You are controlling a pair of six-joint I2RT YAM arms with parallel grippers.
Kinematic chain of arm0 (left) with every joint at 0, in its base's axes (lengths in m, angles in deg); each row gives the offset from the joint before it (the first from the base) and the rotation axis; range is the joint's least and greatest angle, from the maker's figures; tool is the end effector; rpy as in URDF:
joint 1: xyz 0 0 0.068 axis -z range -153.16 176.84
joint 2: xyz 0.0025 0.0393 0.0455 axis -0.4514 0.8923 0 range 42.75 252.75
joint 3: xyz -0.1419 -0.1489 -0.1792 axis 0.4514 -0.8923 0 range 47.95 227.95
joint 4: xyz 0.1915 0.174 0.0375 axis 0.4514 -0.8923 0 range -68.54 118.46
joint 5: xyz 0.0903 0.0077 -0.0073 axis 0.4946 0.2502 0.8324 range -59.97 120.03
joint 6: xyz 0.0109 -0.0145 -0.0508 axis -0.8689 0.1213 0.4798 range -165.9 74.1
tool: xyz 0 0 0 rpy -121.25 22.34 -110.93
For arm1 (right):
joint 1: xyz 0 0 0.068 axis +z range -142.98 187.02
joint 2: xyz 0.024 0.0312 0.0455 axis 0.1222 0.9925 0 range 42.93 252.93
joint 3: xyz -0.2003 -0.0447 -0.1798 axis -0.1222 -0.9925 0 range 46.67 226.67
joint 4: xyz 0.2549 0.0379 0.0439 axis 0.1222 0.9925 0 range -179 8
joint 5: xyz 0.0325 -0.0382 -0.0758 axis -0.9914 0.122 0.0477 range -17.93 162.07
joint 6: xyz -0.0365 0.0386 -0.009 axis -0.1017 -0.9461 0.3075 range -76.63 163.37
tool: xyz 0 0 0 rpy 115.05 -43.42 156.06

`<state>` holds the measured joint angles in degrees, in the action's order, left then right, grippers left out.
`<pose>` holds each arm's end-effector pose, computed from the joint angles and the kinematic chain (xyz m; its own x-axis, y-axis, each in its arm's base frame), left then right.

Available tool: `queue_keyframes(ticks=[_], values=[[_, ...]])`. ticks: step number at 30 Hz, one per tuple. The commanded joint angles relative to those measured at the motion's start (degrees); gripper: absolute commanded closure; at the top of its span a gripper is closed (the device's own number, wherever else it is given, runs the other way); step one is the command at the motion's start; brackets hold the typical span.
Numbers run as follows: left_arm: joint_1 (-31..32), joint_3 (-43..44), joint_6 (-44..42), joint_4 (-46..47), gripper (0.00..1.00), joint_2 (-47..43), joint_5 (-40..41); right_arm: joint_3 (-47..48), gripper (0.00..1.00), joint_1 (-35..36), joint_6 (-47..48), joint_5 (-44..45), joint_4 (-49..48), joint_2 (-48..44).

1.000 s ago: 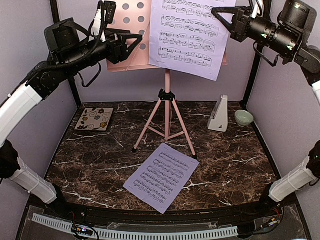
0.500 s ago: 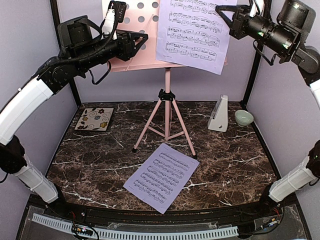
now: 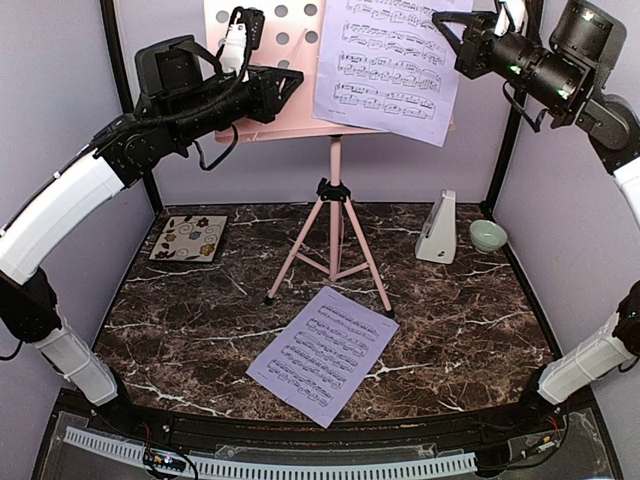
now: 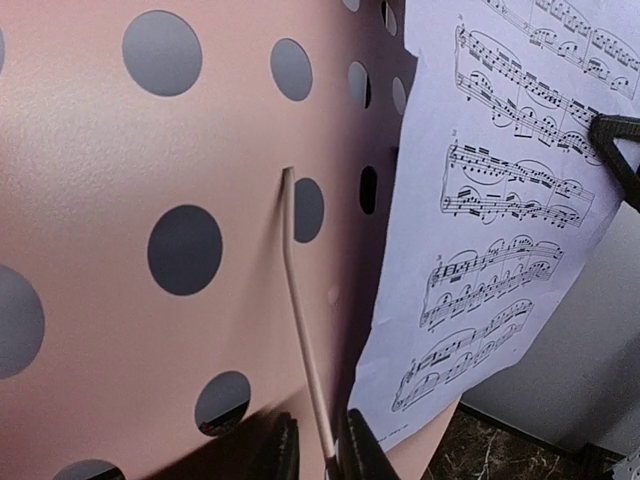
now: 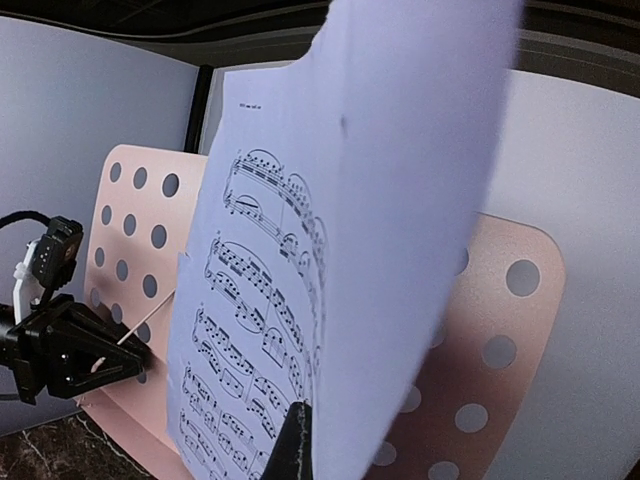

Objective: Set up the instrument practice props

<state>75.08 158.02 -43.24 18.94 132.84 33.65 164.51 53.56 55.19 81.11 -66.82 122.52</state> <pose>0.2267 -0.2505 0.5374 0.0882 -0.1683 -0.9818 0.7080 0.7039 -0.0571 0.1640 0.1648 0.6022 0.3120 0.0352 -0.9494 -0.5609 0.8134 -0.1542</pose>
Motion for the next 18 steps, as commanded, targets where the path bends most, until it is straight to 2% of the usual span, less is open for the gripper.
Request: queue_keyframes(ticks=[1, 7, 14, 18], values=[[0.5, -3.8, 1.2, 8.1, 0.88, -3.4, -0.5, -1.8, 1.00, -0.2, 0.7, 1.9, -4.0, -1.4], [0.5, -8.9, -0.2, 15.0, 0.97, -5.8, 0.1, -5.2, 1.00, -0.3, 1.7, 4.3, -7.1, -2.9], [0.5, -15.4, -10.2, 25.1, 1.00, -7.4, -9.9, -6.9, 1.00, -0.3, 2.7, 1.9, -10.3, -2.7], [0.5, -15.4, -12.8, 25.7, 1.00, -6.9, -13.9, -6.6, 1.00, -0.4, 3.6, 0.1, -12.3, -1.7]])
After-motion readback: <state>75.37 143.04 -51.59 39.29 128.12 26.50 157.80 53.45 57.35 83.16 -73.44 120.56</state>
